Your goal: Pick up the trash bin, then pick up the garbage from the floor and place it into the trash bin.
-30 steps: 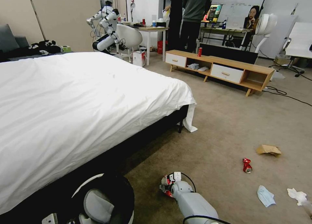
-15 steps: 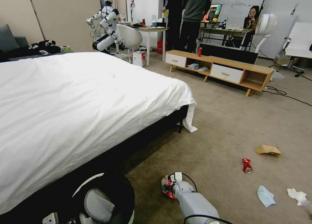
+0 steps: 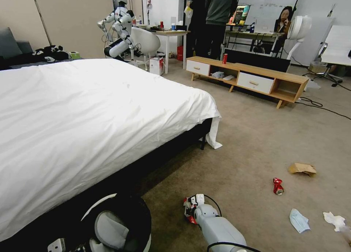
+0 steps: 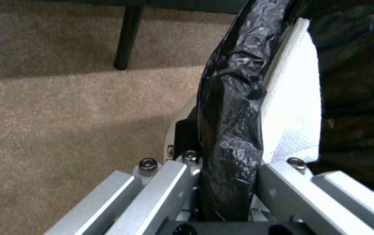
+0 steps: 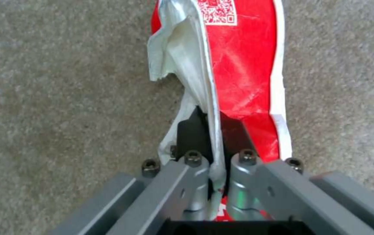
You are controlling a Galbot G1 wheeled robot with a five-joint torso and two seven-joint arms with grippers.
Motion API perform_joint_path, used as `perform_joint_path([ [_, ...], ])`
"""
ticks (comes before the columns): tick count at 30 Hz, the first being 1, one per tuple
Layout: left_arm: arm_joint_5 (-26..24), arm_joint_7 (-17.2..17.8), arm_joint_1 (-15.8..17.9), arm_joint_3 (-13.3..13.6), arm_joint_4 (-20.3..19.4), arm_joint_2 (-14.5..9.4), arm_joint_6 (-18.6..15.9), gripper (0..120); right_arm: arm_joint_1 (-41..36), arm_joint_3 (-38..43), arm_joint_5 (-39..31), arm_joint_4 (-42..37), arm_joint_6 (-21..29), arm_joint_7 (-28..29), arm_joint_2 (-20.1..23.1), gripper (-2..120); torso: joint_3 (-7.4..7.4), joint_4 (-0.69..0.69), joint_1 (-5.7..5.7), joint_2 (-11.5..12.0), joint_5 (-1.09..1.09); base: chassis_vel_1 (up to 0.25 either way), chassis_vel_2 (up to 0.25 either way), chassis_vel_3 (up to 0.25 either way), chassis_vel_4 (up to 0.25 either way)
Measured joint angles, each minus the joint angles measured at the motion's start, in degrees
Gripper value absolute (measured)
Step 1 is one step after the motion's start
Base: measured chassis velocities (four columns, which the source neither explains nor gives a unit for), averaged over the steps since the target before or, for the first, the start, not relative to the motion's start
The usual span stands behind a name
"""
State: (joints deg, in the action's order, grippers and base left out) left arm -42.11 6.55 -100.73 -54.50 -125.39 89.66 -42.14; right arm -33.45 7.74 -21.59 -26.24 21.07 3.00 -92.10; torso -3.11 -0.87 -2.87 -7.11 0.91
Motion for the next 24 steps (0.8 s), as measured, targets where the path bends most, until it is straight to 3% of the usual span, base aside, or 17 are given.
perform_joint_path([
  [12,0.46,0.15,0.24,0.52,0.37,-0.03,0.0,1,-2.62,-2.3,-3.52,-5.31,0.51,0.12,0.93,0,0.0,0.05,0.0,0.0,-0.05,0.0,0.0,0.0,0.0],
  [24,0.42,0.43,0.48,2.55,-0.1,-1.34,0.0,1,-12.17,-5.83,-12.97,-27.25,2.54,5.35,14.3,0,-0.01,-0.01,0.0,0.01,-0.02,0.0,0.0,0.0,0.0],
])
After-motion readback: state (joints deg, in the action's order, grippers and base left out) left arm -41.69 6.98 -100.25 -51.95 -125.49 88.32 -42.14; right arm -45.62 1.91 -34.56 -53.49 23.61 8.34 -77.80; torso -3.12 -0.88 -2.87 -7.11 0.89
